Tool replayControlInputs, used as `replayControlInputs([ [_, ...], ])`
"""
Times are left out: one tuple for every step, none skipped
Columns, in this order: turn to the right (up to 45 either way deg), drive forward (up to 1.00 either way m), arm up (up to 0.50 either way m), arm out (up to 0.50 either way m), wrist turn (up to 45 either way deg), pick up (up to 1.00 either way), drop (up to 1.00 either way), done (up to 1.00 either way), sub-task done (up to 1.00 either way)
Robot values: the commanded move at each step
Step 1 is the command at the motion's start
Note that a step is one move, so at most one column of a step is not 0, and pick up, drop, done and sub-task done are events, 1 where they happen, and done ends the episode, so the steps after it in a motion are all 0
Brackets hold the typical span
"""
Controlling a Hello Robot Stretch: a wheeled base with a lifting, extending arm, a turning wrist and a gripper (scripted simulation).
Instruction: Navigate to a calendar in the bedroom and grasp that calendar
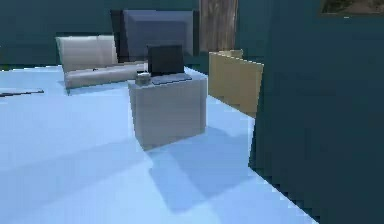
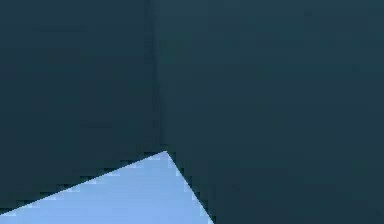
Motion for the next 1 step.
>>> replayControlInputs([
  [-45.0,0.00,0.00,0.00,0.0,0.00,0.00,0.00,0.00],
])
